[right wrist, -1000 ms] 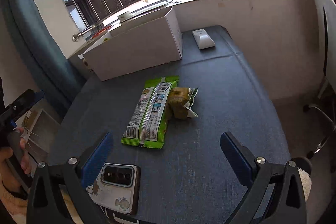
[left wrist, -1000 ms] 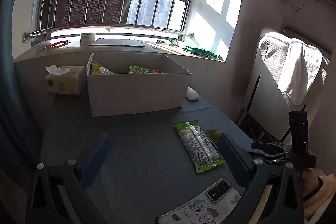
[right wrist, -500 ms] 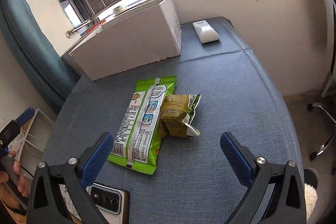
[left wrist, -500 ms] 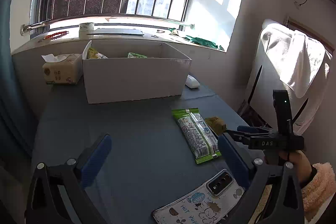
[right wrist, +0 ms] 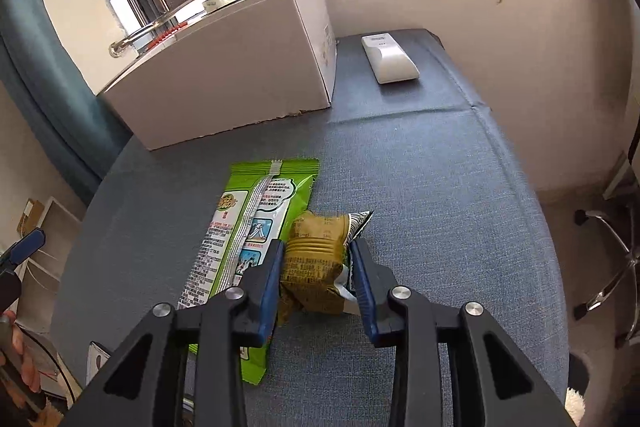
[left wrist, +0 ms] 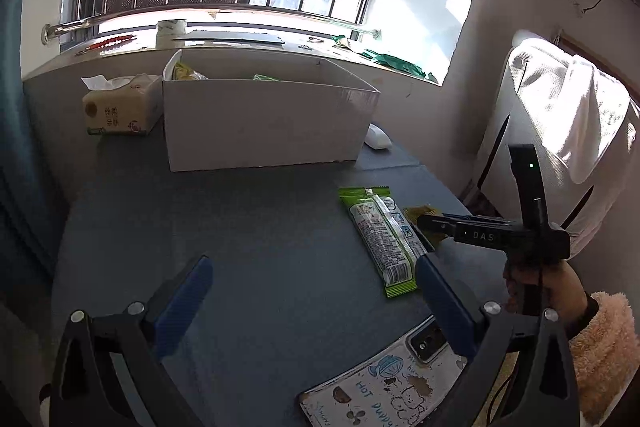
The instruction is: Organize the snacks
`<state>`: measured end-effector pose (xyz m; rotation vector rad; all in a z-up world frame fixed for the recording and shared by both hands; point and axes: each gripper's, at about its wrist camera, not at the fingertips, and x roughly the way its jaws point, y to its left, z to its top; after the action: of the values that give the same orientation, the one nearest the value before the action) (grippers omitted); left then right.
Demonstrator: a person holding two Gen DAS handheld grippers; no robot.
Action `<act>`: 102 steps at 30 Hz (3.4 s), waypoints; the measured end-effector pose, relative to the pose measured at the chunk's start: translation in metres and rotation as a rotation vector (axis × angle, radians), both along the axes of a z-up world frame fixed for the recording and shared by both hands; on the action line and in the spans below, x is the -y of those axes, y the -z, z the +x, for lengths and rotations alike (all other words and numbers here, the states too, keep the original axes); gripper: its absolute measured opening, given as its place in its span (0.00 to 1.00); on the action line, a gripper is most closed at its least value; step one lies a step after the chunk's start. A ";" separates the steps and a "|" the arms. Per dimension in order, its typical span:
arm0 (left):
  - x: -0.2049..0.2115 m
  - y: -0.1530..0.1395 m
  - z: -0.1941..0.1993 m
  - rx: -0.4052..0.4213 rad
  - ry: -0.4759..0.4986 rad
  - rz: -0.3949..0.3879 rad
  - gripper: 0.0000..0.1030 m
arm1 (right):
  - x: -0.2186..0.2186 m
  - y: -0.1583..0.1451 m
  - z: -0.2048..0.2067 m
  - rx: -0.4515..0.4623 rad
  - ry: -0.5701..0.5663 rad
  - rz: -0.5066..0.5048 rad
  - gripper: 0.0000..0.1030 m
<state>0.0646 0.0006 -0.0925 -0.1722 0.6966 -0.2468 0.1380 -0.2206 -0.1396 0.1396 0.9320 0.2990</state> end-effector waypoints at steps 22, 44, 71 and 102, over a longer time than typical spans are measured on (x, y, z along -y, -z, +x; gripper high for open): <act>0.144 0.055 0.127 -0.241 0.098 0.194 0.99 | 0.066 -0.047 -0.073 0.145 0.091 0.174 0.35; 0.005 -0.052 0.092 0.059 -0.010 -0.007 0.63 | 0.002 -0.082 -0.026 0.204 -0.103 0.220 0.36; -0.079 -0.078 0.273 -0.019 -0.141 0.019 1.00 | -0.073 -0.138 0.219 0.172 -0.050 0.017 1.00; -0.021 -0.123 -0.020 0.187 -0.308 0.089 1.00 | -0.053 -0.176 -0.081 0.415 -0.094 -0.044 1.00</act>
<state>0.0441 0.0219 0.0305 -0.1668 0.4863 0.0622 0.0570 -0.1678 0.0368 -0.0079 0.5338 0.3772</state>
